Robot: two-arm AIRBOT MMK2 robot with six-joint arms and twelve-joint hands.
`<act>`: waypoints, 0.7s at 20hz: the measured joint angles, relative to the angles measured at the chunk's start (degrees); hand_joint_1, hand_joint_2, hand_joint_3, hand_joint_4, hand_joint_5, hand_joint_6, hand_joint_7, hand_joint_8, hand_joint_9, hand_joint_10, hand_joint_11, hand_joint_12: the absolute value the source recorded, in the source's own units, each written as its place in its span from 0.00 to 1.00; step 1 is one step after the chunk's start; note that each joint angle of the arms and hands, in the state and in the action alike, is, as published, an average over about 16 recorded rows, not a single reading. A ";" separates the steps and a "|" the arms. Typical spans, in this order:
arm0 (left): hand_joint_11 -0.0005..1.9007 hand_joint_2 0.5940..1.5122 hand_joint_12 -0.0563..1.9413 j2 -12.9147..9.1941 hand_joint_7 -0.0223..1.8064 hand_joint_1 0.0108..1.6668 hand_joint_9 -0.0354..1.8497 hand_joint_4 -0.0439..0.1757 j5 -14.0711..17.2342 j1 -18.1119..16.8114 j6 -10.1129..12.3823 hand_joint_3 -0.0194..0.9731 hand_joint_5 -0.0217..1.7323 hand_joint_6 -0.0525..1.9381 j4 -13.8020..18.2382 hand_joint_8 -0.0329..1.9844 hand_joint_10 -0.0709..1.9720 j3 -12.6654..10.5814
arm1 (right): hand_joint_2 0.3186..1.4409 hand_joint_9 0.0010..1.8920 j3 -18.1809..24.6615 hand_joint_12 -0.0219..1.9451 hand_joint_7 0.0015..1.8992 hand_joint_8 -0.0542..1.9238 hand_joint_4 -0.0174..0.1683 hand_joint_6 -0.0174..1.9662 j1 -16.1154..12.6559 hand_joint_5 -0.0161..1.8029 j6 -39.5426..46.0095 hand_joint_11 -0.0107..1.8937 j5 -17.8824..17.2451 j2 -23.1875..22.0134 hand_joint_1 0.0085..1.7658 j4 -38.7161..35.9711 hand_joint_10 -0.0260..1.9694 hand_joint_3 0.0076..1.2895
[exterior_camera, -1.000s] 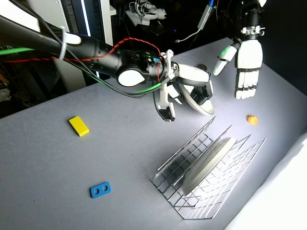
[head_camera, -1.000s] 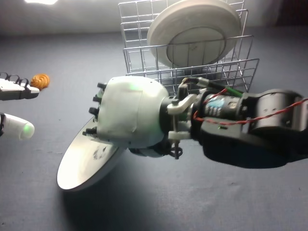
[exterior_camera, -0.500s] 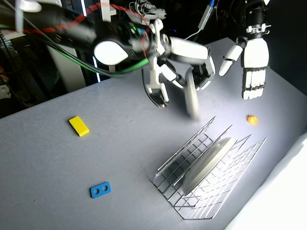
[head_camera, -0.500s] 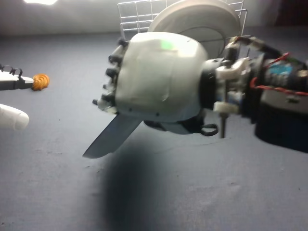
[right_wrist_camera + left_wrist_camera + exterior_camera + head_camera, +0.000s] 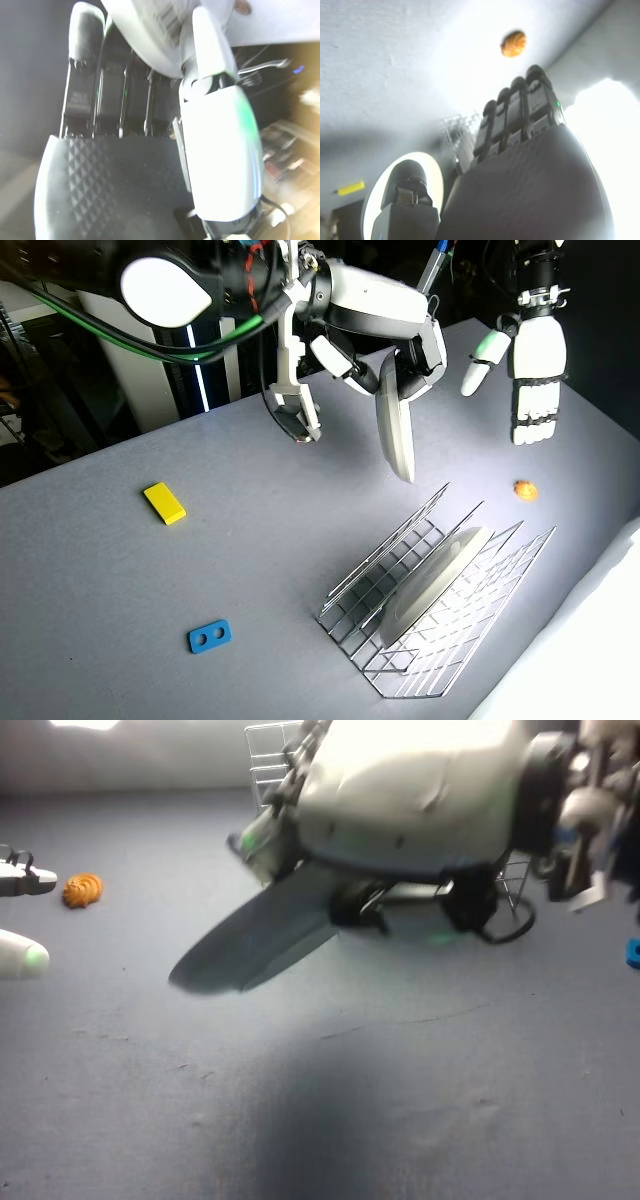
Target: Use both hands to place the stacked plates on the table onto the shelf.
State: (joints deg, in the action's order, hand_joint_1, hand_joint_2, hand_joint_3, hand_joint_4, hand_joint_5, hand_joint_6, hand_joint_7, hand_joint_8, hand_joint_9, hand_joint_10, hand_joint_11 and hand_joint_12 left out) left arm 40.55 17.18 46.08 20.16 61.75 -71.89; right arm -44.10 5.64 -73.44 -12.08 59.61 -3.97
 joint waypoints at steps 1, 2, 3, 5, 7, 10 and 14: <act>0.01 0.63 0.04 -0.01 0.02 0.00 0.03 0.20 0.46 -0.02 -0.04 0.03 0.02 0.03 0.14 0.02 0.04 -0.13 | 0.68 0.51 0.09 0.81 0.49 0.64 0.08 0.55 -0.63 0.43 1.91 0.44 0.53 -0.59 0.68 -0.04 0.57 0.00; 0.01 0.63 0.04 -0.02 0.02 0.00 0.03 0.20 1.03 -0.05 -0.10 0.03 0.02 0.03 0.38 0.02 0.04 -0.27 | 0.68 0.51 0.11 0.81 0.49 0.64 0.08 0.54 -1.24 0.43 3.87 0.44 1.04 -1.14 0.68 -0.08 0.57 0.00; 0.01 0.63 0.04 -0.04 0.02 0.00 0.03 0.20 1.71 -0.05 -0.18 0.03 0.02 0.03 0.68 0.02 0.04 -0.42 | 0.68 0.51 0.06 0.81 0.49 0.64 0.08 0.54 -1.82 0.43 5.84 0.44 1.54 -1.64 0.68 -0.12 0.58 0.00; 0.01 0.63 0.04 -0.08 0.03 0.00 0.03 0.20 3.47 0.00 -0.51 0.03 0.02 0.03 1.35 0.01 0.04 -0.71 | 0.68 0.51 -0.24 0.81 0.49 0.64 0.07 0.53 -2.96 0.44 9.76 0.44 2.58 -2.51 0.68 -0.19 0.58 0.00; 0.01 0.63 0.04 -0.12 0.02 0.00 0.03 0.20 5.78 0.16 -1.08 0.03 0.02 0.03 2.09 0.01 0.04 -0.96 | 0.68 0.51 -0.74 0.81 0.49 0.65 0.07 0.53 -3.99 0.44 13.29 0.44 3.55 -3.12 0.68 -0.25 0.59 0.00; 0.01 0.63 0.04 -0.21 0.02 0.00 0.03 0.20 10.43 0.46 -2.30 0.03 0.03 0.03 3.61 0.01 0.04 -1.26 | 0.68 0.51 -1.70 0.82 0.49 0.65 0.07 0.52 -5.37 0.44 17.71 0.44 4.79 -3.67 0.68 -0.34 0.60 0.00; 0.01 0.63 0.04 -0.38 0.02 0.00 0.03 0.20 18.58 0.86 -4.44 0.03 0.03 0.03 6.14 0.01 0.04 -1.60 | 0.68 0.51 -2.99 0.82 0.49 0.66 0.07 0.52 -6.72 0.43 21.93 0.44 5.80 -4.01 0.68 -0.38 0.61 0.00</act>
State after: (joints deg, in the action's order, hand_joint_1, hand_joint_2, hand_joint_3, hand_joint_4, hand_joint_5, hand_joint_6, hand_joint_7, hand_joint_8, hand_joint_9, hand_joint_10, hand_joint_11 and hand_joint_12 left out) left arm 40.17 35.76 46.94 15.72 67.89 -73.49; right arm -47.09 -1.08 -51.51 -6.28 55.60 -4.35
